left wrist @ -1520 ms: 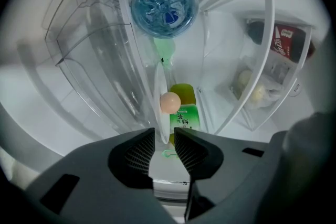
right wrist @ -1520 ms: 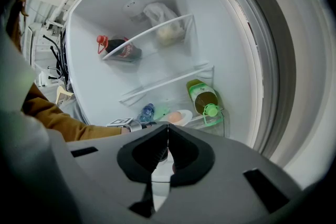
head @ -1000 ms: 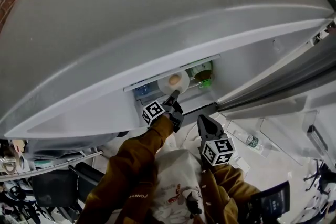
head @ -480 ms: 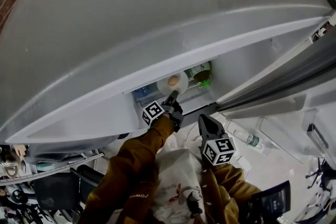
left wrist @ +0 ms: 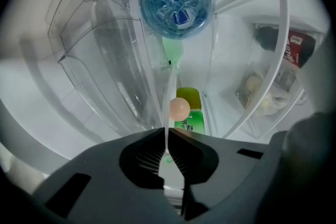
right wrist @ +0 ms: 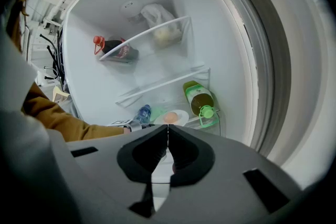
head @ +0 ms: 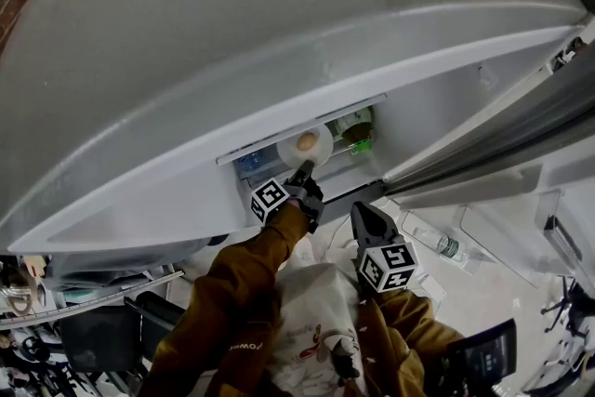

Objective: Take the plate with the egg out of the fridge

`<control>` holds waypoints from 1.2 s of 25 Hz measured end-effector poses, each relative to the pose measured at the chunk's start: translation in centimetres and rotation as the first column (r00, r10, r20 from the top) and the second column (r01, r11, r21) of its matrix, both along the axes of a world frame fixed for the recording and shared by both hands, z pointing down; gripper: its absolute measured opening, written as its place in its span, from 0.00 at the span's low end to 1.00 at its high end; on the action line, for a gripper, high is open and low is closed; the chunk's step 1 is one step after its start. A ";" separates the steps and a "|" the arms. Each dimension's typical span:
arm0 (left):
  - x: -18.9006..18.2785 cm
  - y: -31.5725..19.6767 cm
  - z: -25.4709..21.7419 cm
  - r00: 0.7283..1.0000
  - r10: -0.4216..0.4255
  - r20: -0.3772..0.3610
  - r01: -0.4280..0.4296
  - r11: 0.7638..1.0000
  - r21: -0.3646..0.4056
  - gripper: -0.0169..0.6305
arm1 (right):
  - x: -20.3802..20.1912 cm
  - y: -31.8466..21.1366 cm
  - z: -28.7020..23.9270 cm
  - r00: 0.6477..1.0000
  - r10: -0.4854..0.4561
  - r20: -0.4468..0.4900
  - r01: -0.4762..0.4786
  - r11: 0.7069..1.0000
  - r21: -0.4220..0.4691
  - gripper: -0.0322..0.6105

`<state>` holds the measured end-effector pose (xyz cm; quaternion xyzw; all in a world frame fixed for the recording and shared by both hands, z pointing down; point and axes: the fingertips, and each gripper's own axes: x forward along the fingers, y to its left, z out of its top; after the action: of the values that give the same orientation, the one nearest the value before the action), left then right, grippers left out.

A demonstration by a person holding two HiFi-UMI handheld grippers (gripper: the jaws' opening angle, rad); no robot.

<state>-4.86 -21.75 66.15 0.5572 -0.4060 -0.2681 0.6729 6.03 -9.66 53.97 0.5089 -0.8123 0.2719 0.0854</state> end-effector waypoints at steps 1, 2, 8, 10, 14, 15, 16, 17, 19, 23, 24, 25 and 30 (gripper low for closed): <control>0.0 0.0 0.0 1.000 0.001 0.001 -0.001 1.000 0.001 0.06 | 0.0 0.0 0.0 1.000 0.000 0.000 0.000 1.000 0.001 0.06; 0.0 0.0 -0.1 1.000 0.002 0.001 -0.002 1.000 0.002 0.06 | 0.0 0.0 0.0 1.000 -0.001 0.000 0.001 1.000 0.002 0.06; 0.0 0.3 -0.2 1.000 -0.001 -0.004 0.001 1.000 0.000 0.06 | 0.0 0.2 -0.1 1.000 -0.004 0.000 0.004 1.000 0.006 0.06; -0.2 0.6 -0.3 1.000 -0.005 -0.010 0.005 1.000 -0.005 0.06 | -0.2 0.3 -0.1 1.000 -0.002 0.001 0.002 1.000 0.006 0.06; -0.2 1.0 -0.5 0.999 -0.011 -0.031 0.010 1.000 -0.010 0.06 | -0.3 0.5 0.0 1.000 -0.005 0.002 0.005 1.000 0.006 0.06; -0.1 1.0 -0.5 0.999 -0.012 -0.033 0.012 1.000 -0.008 0.06 | -0.2 0.5 0.1 1.000 -0.007 0.003 0.007 1.000 0.006 0.06; 0.1 1.1 -0.5 0.999 -0.013 -0.036 0.013 1.000 -0.005 0.06 | 0.0 0.6 0.3 1.000 -0.009 0.004 0.009 1.000 0.005 0.06; 0.3 1.2 -0.5 0.999 -0.014 -0.038 0.014 1.000 -0.001 0.06 | 0.1 0.7 0.4 1.000 -0.010 0.005 0.010 1.000 0.005 0.06; 0.4 1.5 -0.9 0.999 -0.009 -0.046 0.010 1.000 0.007 0.06 | 0.0 0.9 0.4 1.000 -0.009 0.007 0.009 1.000 0.005 0.06; -0.3 2.3 -2.3 0.998 0.002 -0.064 0.000 1.000 0.021 0.06 | -1.4 1.5 -0.3 1.000 -0.018 0.001 0.018 1.000 0.009 0.06; -0.5 2.4 -2.5 0.998 0.005 -0.064 -0.004 1.000 0.023 0.06 | -1.6 1.6 -0.3 1.000 -0.019 -0.002 0.019 1.000 0.012 0.06; -0.5 2.6 -2.6 0.998 0.010 -0.064 -0.008 1.000 0.026 0.06 | -1.7 1.6 -0.4 1.000 -0.018 -0.004 0.018 1.000 0.016 0.06; 0.3 3.4 -3.8 0.995 0.051 -0.082 -0.048 0.998 0.045 0.06 | -1.9 1.8 -0.4 1.000 -0.008 -0.008 0.008 1.000 0.024 0.06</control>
<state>-4.58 -18.37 62.31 0.5699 -0.3579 -0.2831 0.6834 4.17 -7.85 53.54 0.5077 -0.8172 0.2598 0.0833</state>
